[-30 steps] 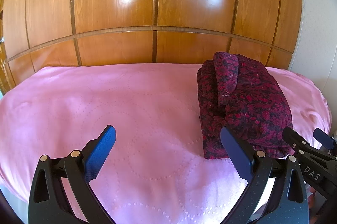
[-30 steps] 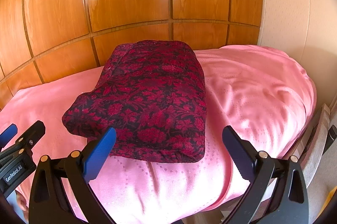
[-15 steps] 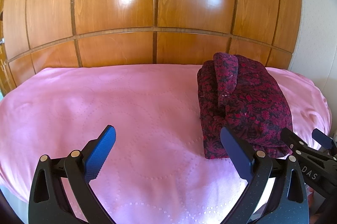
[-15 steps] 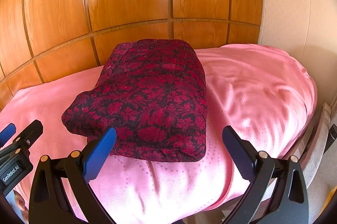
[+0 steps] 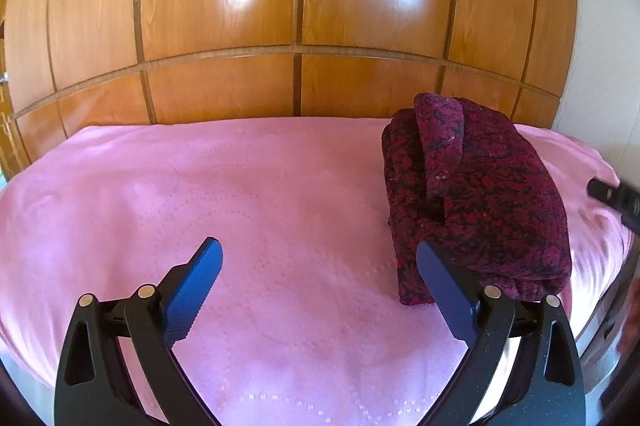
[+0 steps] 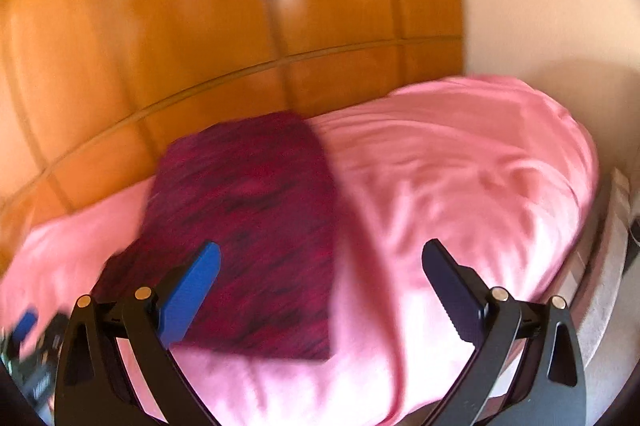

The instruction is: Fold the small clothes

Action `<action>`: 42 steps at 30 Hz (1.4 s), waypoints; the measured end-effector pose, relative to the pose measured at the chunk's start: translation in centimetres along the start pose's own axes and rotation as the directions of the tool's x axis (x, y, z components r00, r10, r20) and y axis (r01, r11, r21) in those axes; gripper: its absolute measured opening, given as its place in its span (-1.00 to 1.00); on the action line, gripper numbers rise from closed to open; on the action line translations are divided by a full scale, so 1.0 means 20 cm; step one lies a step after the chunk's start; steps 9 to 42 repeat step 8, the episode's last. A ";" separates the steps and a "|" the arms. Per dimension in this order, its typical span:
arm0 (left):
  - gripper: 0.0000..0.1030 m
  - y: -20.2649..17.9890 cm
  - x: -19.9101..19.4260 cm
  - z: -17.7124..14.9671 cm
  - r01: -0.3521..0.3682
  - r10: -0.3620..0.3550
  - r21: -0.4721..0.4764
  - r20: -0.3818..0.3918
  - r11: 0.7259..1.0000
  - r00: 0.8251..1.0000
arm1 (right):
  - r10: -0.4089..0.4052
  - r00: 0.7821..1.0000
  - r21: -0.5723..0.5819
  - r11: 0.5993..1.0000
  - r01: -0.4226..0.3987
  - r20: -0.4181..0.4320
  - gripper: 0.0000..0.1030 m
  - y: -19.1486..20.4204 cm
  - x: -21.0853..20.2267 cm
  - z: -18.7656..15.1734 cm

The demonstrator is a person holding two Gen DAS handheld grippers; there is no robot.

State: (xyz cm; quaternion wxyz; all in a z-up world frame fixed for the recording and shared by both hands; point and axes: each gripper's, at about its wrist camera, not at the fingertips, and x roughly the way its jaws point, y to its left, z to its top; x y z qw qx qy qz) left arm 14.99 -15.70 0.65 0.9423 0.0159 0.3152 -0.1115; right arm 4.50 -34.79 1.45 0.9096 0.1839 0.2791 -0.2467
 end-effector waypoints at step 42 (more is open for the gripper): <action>0.90 0.06 0.14 -0.04 -0.042 0.038 -0.044 -0.100 0.998 0.994 | -0.183 0.971 0.063 0.979 0.195 -0.154 0.96 -0.34 0.61 0.22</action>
